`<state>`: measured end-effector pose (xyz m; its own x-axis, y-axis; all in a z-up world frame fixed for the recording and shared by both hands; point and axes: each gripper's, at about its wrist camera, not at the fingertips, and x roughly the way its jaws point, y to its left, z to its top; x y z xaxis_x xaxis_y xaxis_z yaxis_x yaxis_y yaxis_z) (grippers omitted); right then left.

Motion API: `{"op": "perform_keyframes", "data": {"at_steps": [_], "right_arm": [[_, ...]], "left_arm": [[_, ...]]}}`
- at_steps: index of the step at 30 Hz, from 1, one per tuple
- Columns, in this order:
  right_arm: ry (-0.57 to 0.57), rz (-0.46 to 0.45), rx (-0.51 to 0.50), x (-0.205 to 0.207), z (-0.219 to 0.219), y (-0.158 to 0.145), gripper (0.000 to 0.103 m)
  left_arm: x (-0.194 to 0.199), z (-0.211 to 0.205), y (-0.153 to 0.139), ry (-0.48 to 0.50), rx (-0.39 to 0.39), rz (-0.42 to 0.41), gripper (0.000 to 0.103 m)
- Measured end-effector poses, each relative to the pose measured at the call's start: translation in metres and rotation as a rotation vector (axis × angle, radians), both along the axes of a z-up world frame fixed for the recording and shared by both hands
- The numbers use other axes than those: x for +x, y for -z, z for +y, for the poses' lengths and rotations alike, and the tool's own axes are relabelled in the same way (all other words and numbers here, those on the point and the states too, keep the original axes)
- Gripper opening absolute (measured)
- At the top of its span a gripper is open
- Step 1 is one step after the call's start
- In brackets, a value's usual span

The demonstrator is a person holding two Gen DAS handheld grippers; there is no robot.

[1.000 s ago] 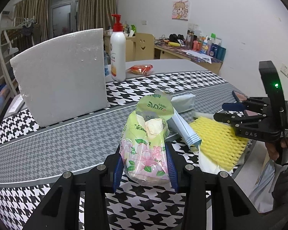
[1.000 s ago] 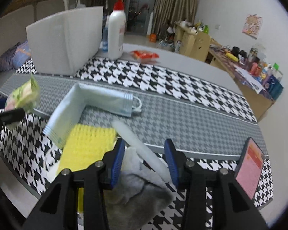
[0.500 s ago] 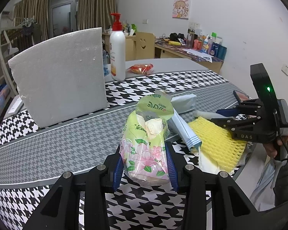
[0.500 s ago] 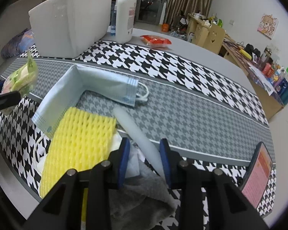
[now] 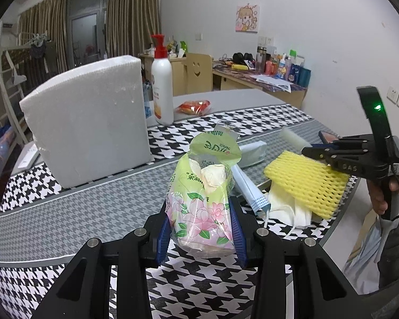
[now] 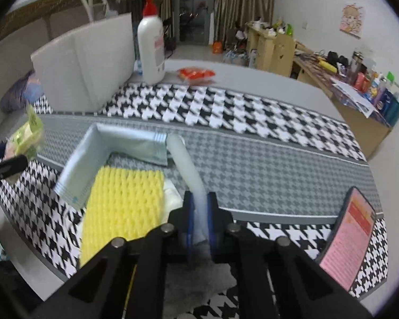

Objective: Organize soft objects
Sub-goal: 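Close the right tool on the white tube and lift it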

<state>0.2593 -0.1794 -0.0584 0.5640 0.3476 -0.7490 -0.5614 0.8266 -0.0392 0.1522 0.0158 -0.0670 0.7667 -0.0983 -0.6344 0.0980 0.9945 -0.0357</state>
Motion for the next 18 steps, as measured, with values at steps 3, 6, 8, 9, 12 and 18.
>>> {"op": "perform_keyframes", "data": {"at_steps": [3,6,8,9,12,18], "right_arm": [[0.013,-0.026,0.050,-0.006,-0.005,-0.011,0.012],[0.016,-0.018,0.048,-0.008,-0.003,-0.009,0.012],[0.017,0.003,0.034,-0.005,-0.001,-0.002,0.012],[0.012,0.020,0.024,-0.002,0.002,0.003,0.012],[0.012,0.047,-0.016,0.004,0.007,0.015,0.012],[-0.014,0.058,-0.073,0.011,0.017,0.020,0.020]], "left_arm": [[-0.004,-0.002,-0.002,0.005,0.001,-0.008,0.042],[-0.008,-0.004,-0.001,0.012,0.001,-0.007,0.042],[-0.007,-0.005,0.000,0.011,0.003,-0.001,0.042],[-0.007,-0.005,0.001,0.009,0.002,0.002,0.042],[-0.006,-0.003,0.000,0.004,-0.001,0.001,0.042],[-0.003,0.001,0.000,-0.005,0.000,0.000,0.042]]}}
